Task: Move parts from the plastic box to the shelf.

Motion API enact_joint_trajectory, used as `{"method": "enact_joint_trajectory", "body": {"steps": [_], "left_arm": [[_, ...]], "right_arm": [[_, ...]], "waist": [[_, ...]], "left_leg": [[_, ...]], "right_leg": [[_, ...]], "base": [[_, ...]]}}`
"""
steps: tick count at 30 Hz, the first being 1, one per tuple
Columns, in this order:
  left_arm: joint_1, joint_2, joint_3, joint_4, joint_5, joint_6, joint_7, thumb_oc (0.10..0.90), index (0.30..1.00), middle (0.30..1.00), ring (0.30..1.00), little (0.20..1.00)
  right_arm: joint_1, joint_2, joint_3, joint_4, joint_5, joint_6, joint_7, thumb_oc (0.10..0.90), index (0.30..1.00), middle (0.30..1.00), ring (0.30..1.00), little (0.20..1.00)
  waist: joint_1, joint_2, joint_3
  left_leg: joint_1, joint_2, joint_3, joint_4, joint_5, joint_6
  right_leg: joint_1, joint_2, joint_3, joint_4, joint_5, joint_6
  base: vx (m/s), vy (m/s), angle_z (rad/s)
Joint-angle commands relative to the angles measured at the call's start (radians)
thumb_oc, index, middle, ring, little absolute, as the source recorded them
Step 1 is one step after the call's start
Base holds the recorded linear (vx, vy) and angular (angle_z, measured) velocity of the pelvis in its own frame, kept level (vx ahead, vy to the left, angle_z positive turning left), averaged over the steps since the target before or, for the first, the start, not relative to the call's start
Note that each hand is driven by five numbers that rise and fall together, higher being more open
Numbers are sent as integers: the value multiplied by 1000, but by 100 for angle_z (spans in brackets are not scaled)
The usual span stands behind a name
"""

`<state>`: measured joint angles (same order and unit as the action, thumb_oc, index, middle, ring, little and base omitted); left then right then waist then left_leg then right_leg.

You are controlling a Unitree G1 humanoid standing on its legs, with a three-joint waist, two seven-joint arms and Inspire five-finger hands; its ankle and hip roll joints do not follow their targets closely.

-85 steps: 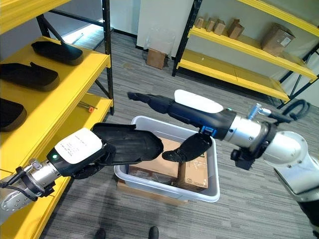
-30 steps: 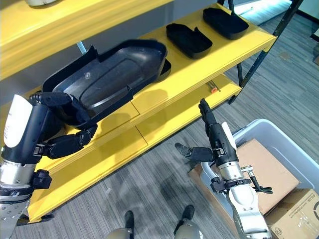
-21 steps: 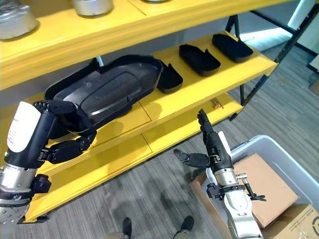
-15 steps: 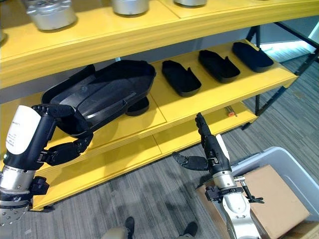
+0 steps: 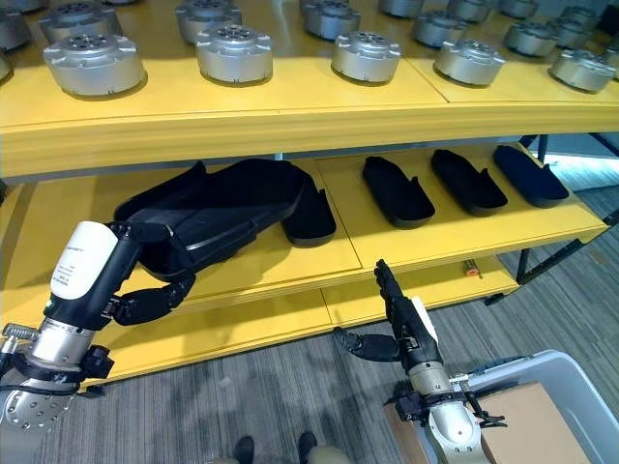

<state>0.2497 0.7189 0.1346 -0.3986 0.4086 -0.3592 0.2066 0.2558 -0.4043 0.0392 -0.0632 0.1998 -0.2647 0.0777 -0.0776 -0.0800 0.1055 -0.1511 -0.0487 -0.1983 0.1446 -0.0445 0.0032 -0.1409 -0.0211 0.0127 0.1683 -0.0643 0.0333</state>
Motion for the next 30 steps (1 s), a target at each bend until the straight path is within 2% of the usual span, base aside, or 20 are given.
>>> {"method": "enact_joint_trajectory", "body": {"steps": [1, 4, 12, 13, 14, 15, 16, 17, 18, 19, 20, 21, 22, 23, 24, 25, 27, 28, 30], "left_arm": [[-108, -37, 78, -121, -45, -69, 76, 400, 300, 300, 300, 300], [-85, -36, 83, -122, -56, -73, 70, 400, 300, 300, 300, 300], [-56, -27, 84, -123, -65, -74, 58, 400, 300, 300, 300, 300], [-65, -25, 79, -117, -63, -74, 61, 400, 300, 300, 300, 300], [-89, -19, 70, -107, -68, -69, 62, 400, 300, 300, 300, 300], [-90, -19, 70, -107, -68, -69, 62, 400, 300, 300, 300, 300], [-106, -21, 67, -98, -81, -67, 62, 400, 300, 300, 300, 300], [-114, -21, 71, -99, -84, -68, 65, 400, 300, 300, 300, 300], [-113, -20, 78, -97, -77, -71, 78, 400, 300, 300, 300, 300], [-113, -20, 78, -97, -77, -71, 79, 400, 300, 300, 300, 300], [-109, -21, 94, -100, -74, -71, 106, 400, 300, 300, 300, 300], [-106, -22, 97, -99, -77, -73, 116, 400, 300, 300, 300, 300], [-120, -22, 94, -98, -78, -68, 128, 400, 300, 300, 300, 300], [-130, -19, 89, -96, -80, -64, 129, 400, 300, 300, 300, 300], [-152, -16, 80, -93, -71, -60, 142, 400, 300, 300, 300, 300], [-161, -14, 72, -90, -67, -59, 143, 400, 300, 300, 300, 300], [-169, -33, 53, -90, -70, -62, 154, 400, 300, 300, 300, 300], [-169, -31, 55, -89, -71, -65, 153, 400, 300, 300, 300, 300], [-168, -38, 46, -96, -76, -63, 158, 400, 300, 300, 300, 300]], "right_arm": [[-119, -34, -26, -74, 55, -108, -15, 900, 1000, 1000, 1000, 1000], [-103, -39, -29, -90, 68, -108, -3, 900, 1000, 1000, 1000, 1000], [-84, -50, -38, -99, 62, -107, 3, 900, 1000, 1000, 1000, 1000], [-90, -49, -39, -97, 70, -111, 1, 900, 1000, 1000, 1000, 1000], [-107, -58, -38, -98, 83, -113, -3, 900, 1000, 1000, 1000, 1000], [-107, -58, -38, -98, 83, -113, -3, 900, 1000, 1000, 1000, 1000], [-111, -72, -48, -103, 72, -116, -12, 900, 1000, 1000, 1000, 1000], [-121, -74, -46, -100, 64, -115, -24, 900, 1000, 1000, 1000, 1000], [-140, -73, -37, -94, 49, -116, -42, 900, 1000, 1000, 1000, 1000], [-141, -73, -36, -93, 49, -116, -43, 900, 1000, 1000, 1000, 1000], [-145, -68, -32, -88, 50, -123, -55, 900, 1000, 1000, 1000, 1000], [-138, -62, -28, -86, 55, -125, -59, 900, 1000, 1000, 1000, 1000], [-135, -62, -23, -81, 53, -130, -67, 900, 1000, 1000, 1000, 1000], [-132, -61, -21, -81, 53, -131, -72, 900, 1000, 1000, 1000, 1000], [-128, -61, -21, -80, 57, -138, -83, 900, 1000, 1000, 1000, 1000], [-123, -59, -22, -75, 61, -137, -85, 900, 1000, 1000, 1000, 1000], [-126, -53, -13, -69, 40, -143, -102, 900, 1000, 1000, 1000, 1000], [-123, -51, -17, -72, 37, -143, -101, 900, 1000, 1000, 1000, 1000], [-131, -44, -4, -66, 39, -139, -98, 900, 1000, 1000, 1000, 1000]], "waist": [[-6, 7, -53], [-2, 13, -70], [2, 31, -66], [2, 33, -58], [-4, 40, -26], [-5, 41, -26], [-31, 32, 5], [-31, 28, 11], [-18, 26, 14], [-17, 26, 14], [-17, 32, 9], [-23, 41, 8], [-28, 55, 8], [-27, 65, 12], [-31, 82, 21], [-32, 89, 25], [-24, 108, 27], [-22, 114, 27], [-12, 112, 27]], "left_leg": [[103, -61, 73, -45, -67, 29], [113, -55, 77, -66, -61, 27], [117, -48, 66, -57, -55, 10], [106, -54, 62, -36, -52, 4], [56, -60, 85, 97, -44, -30], [53, -59, 84, 103, -47, -30], [-9, 30, 195, 198, 18, -67], [-27, 81, 203, 203, 20, -65], [-26, 122, 182, 181, 30, -69], [-25, 123, 184, 180, 31, -69], [5, 231, 150, 90, 89, -85], [17, 291, 147, 21, 119, -90], [33, 349, 152, -80, 173, -104], [35, 369, 152, -116, 200, -112], [36, 399, 159, -188, 251, -133], [47, 406, 162, -202, 254, -140], [62, 403, 144, -208, 222, -152], [59, 399, 140, -206, 225, -163], [51, 379, 114, -162, 171, -153]], "right_leg": [[56, 24, 31, -95, 36, 39], [80, 24, 46, -138, 46, 34], [105, 17, 21, -158, 36, 22], [104, 13, 13, -153, 32, 18], [104, 5, -4, -128, 10, 5], [103, 6, -5, -126, 9, 5], [103, -15, -32, -89, -1, -5], [96, -25, -31, -70, -10, -5], [86, -26, -16, -48, -21, -2], [85, -26, -15, -46, -22, -3], [58, -34, -2, 2, -49, 11], [44, -37, 1, 28, -66, 20], [9, -35, -3, 85, -90, 25], [-7, -36, -5, 121, -102, 30], [-31, -39, -5, 176, -134, 32], [-41, -44, 0, 206, -142, 35], [-49, -53, 10, 230, -157, 50], [-46, -60, 17, 227, -158, 55], [-35, -83, 33, 204, -135, 69]], "base": [[27, -75, -1], [65, -92, -17], [16, -69, 6], [-62, -34, 21], [-63, -33, 29], [-118, 12, 44], [-91, 56, 67], [-79, 73, 93], [-5, 41, 71], [27, 83, 21], [32, 152, -19], [41, 205, -38], [26, 203, -20], [5, 216, -5], [2, 218, 17], [11, 230, 22], [37, 239, -1], [40, 255, -13], [48, 238, -4]]}}
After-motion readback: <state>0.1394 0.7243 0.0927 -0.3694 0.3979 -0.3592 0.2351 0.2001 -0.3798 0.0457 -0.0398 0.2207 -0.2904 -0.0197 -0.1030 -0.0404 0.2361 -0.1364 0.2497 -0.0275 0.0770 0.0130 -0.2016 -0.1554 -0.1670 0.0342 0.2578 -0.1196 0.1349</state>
